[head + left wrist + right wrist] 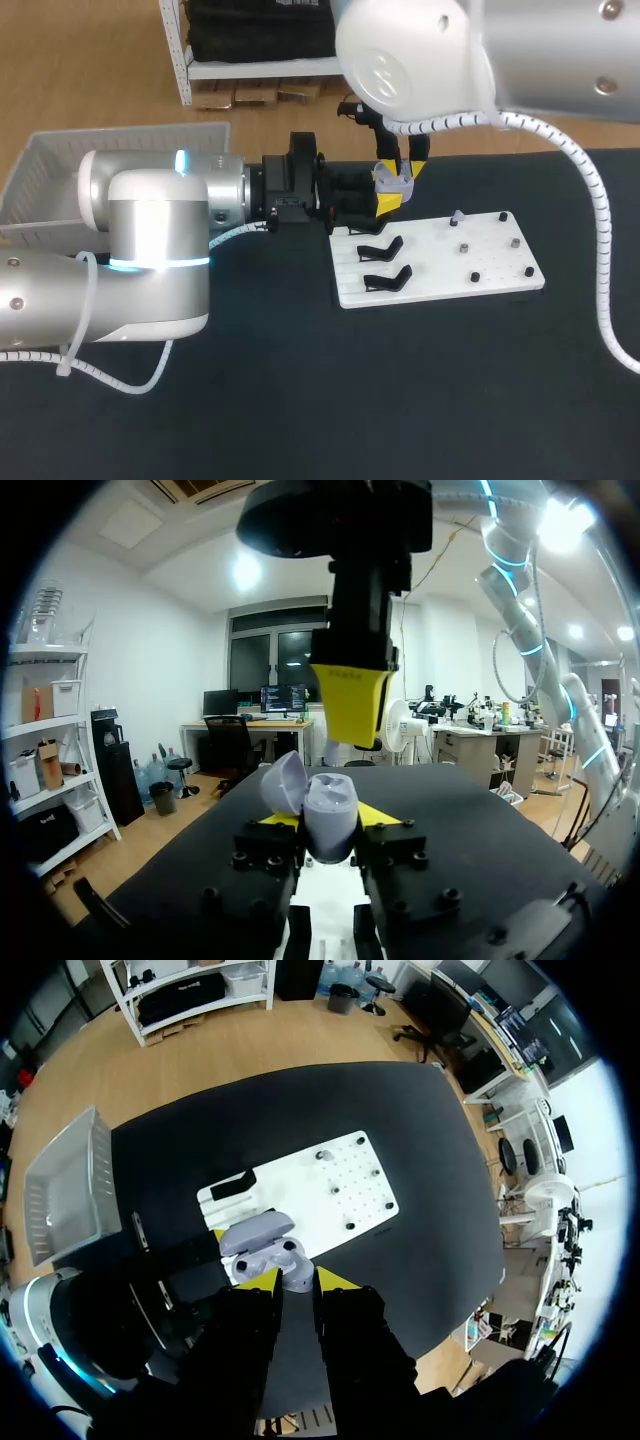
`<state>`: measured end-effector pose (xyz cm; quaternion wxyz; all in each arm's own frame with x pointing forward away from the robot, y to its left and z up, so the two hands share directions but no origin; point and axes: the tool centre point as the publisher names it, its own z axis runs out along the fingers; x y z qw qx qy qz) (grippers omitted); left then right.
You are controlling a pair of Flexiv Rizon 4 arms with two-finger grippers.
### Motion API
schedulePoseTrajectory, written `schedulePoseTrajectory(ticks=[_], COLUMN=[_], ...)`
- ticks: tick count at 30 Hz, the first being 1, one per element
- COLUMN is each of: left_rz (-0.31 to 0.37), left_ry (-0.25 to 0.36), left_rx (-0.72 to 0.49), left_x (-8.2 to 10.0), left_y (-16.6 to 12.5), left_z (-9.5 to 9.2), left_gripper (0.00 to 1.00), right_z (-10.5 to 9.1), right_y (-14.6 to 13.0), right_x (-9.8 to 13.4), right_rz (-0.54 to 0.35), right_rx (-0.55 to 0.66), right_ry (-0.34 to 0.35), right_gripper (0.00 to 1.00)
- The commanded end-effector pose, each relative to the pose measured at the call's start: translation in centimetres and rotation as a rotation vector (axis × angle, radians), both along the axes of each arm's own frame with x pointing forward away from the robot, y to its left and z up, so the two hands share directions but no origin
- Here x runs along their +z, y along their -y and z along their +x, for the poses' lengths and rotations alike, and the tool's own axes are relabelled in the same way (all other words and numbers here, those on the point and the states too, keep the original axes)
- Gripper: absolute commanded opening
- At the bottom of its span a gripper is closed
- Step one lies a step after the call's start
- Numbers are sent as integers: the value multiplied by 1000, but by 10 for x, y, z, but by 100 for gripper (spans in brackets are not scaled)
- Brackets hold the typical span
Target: Pick up each earbud case from the left stands, insert the matching earbuds, close the lid, and place the case in the box.
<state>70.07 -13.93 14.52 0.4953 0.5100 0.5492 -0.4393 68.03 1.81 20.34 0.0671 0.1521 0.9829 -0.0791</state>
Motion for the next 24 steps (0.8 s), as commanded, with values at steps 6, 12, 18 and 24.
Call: schedulePoseTrajectory(ticks=[6, 12, 18, 24], left_rz=[-8, -8, -8, -8], left_ry=[7, 7, 7, 7], left_rx=[7, 7, 7, 7], left_x=[-2, -2, -2, -2], left_y=[0, 0, 0, 0], left_z=[-1, -1, -1, -1], left_gripper=[0, 0, 0, 0], right_z=[4, 1, 3, 4], right_y=[-3, -6, -3, -5], right_x=[-1, -2, -4, -6], right_rz=[-6, -5, -5, -9], right_rx=[-2, 1, -2, -3], right_ry=[-21, -34, -34, -39], right_gripper=[0, 0, 0, 0])
